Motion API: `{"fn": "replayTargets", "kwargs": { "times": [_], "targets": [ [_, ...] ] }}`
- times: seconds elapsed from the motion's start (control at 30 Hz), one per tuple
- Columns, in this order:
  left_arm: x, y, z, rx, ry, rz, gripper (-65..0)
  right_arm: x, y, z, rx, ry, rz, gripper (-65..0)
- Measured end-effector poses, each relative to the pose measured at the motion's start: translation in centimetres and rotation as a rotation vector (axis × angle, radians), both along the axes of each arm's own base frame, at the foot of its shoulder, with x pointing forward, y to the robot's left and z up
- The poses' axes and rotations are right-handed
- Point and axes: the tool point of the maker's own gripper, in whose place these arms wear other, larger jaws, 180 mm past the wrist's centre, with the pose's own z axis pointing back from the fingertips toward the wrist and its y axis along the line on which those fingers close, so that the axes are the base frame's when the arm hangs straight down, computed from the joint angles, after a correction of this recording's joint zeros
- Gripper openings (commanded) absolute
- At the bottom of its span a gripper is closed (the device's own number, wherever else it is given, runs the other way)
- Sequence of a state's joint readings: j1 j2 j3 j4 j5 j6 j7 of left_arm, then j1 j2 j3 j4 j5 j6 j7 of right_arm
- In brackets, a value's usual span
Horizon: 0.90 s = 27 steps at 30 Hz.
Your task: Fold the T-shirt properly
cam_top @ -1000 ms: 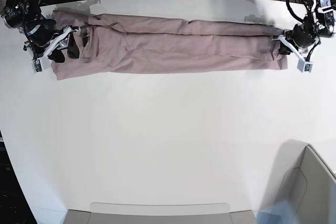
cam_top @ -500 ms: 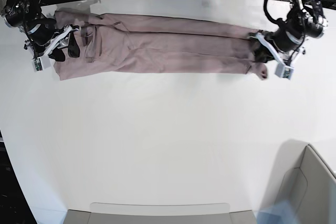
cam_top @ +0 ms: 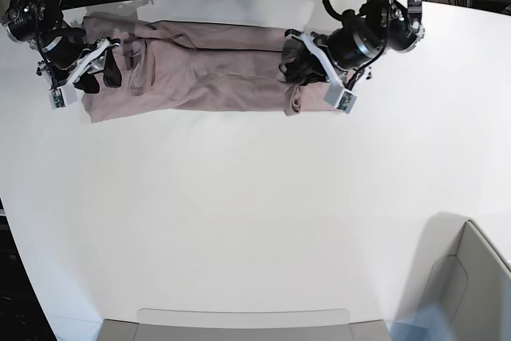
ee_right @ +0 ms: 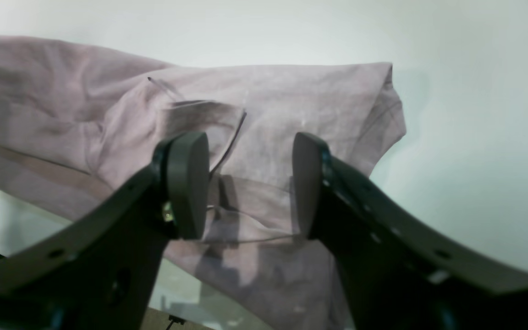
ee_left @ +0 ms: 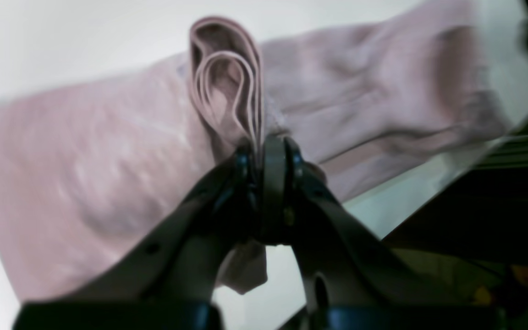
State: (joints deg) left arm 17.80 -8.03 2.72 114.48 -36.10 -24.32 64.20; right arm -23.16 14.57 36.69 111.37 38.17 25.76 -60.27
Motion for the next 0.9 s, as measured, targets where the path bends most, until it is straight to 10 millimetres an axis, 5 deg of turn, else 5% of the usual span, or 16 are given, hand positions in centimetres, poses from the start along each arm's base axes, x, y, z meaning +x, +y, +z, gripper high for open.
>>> {"fn": "replayTargets", "kwargs": {
  "times": [0.33,0.43,0.5,0.9],
  "targets": [
    [-0.9,-3.1,-2.1,0.077,0.021,-0.074,-64.7,0.0,0.0,0.0,0.000,0.000,0.000,-35.3],
    [-1.1,-3.7,-2.0,0.070,0.018,-0.092,-49.8,0.0,0.0,0.0,0.000,0.001,-0.001,-35.3],
    [-1.3,-3.7,-1.9,0.067,0.017,-0.094,-46.2,0.0,0.0,-0.1,0.000,0.002,-0.001,-35.3],
    [-0.9,-4.1,-1.0,-0.006,0.014,-0.081,-51.8,0.1,-0.7,0.4,0.005,-0.014,-0.023,-35.3]
  ]
}}
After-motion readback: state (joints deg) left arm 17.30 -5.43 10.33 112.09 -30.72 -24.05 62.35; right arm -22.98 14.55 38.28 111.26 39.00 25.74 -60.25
